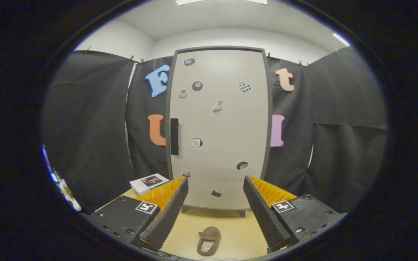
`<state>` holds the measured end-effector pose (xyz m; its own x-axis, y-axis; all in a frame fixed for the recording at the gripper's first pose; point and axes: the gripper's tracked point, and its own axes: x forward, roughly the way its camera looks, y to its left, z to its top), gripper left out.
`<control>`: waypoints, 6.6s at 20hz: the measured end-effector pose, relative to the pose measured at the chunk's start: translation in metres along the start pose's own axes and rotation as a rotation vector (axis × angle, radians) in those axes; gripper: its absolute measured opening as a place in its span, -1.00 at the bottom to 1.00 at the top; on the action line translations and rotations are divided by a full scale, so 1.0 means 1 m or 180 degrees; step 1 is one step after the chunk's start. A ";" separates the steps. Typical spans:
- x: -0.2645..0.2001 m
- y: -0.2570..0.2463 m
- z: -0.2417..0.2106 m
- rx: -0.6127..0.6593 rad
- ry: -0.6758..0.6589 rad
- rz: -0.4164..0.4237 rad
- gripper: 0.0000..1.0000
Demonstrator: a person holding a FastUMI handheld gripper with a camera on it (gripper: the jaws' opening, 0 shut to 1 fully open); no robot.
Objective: Open the shoe cabinet door, grab the shoes and put them into the shoe cabinet, then close the shoe cabinet door.
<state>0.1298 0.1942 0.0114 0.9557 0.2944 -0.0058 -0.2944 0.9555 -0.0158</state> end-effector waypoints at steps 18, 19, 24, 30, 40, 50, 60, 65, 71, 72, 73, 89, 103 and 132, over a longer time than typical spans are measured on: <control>0.243 0.114 0.030 0.0011 0.0122 0.0317 0.84; 0.246 0.115 0.030 0.0020 0.0164 0.0300 0.76; 0.250 0.117 0.035 0.0070 0.0132 0.0161 0.30; 0.246 0.112 0.033 0.0153 0.0150 0.0302 -0.29; 0.129 0.095 0.015 0.0031 0.0198 0.0775 -0.42; 0.013 0.027 0.008 0.0065 0.0192 0.0495 -0.45; -0.071 -0.083 -0.004 0.0111 0.0197 0.0083 -0.63; -0.094 -0.149 -0.008 0.0142 0.0265 -0.0193 -0.85; -0.102 -0.207 -0.009 0.0179 0.0272 -0.0468 -0.92; -0.102 -0.216 -0.009 0.0197 0.0271 -0.0506 -0.92; -0.101 -0.222 -0.009 0.0227 0.0277 -0.0503 -0.92; -0.171 -0.231 -0.033 0.0247 0.0333 -0.0803 -0.40; -0.138 -0.082 -0.227 0.0157 0.1178 -0.0312 0.78; 0.127 0.013 -0.457 0.0618 0.2499 0.0028 0.71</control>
<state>0.2474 0.2362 -0.4468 0.6526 0.2731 -0.7067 -0.2274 0.9604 0.1611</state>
